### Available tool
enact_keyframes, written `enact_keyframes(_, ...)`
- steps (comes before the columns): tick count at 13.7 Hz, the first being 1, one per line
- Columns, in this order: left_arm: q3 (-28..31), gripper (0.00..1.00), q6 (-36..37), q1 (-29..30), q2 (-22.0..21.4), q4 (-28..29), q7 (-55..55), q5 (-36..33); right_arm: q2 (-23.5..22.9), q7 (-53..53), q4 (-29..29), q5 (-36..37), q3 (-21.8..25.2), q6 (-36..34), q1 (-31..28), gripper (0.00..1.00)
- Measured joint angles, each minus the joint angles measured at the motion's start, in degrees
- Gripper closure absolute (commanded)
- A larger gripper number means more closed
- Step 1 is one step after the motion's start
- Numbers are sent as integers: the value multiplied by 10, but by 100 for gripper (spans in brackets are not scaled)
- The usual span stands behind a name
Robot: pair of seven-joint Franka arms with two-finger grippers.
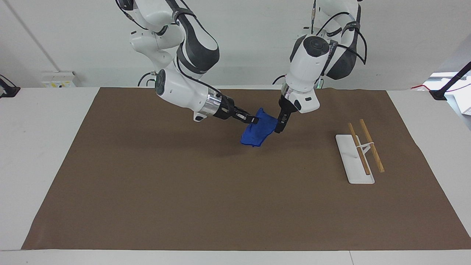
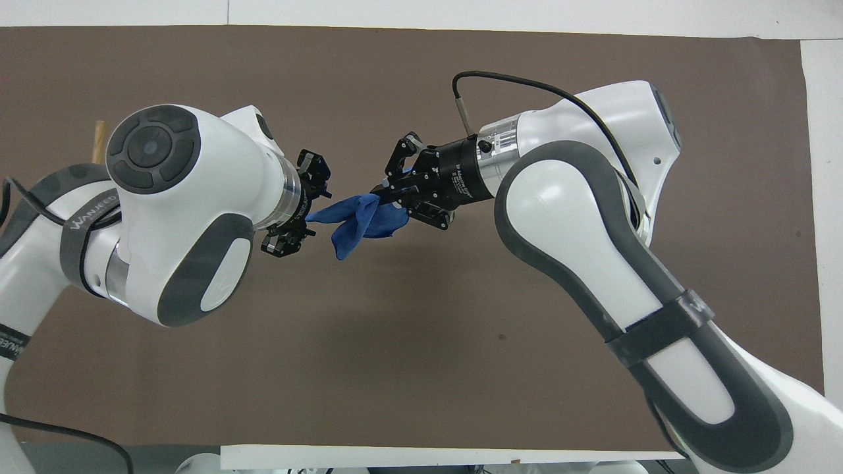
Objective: Right arm passes towel to left arm to hang
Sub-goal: 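Grasp the towel with the left gripper next to the right gripper, then open the right gripper and pull it back from the towel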
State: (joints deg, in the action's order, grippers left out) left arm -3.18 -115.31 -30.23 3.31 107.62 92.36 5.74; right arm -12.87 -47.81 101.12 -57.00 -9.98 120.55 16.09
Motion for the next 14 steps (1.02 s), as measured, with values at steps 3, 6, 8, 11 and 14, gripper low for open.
enact_keyframes(3, 0, 100, 0, -10, 0, 0, 0, 0, 0, 0, 1, 0, 0, 22, 9, 100)
enact_keyframes(6, 1, 100, -1, -10, 0, -2, -5, -7, -1, 0, 3, 0, 0, 38, 18, 98)
enact_keyframes(8, 1, 100, -1, -10, 2, -9, -6, -23, -1, 0, 4, 0, 0, 38, 18, 25)
enact_keyframes(11, 1, 100, -1, -10, 4, -15, -8, -28, -1, 0, 4, 2, 1, 39, 19, 1)
enact_keyframes(14, 1, 100, 0, -10, 4, -16, -9, -42, 0, 6, 2, 81, 3, 44, 18, 1)
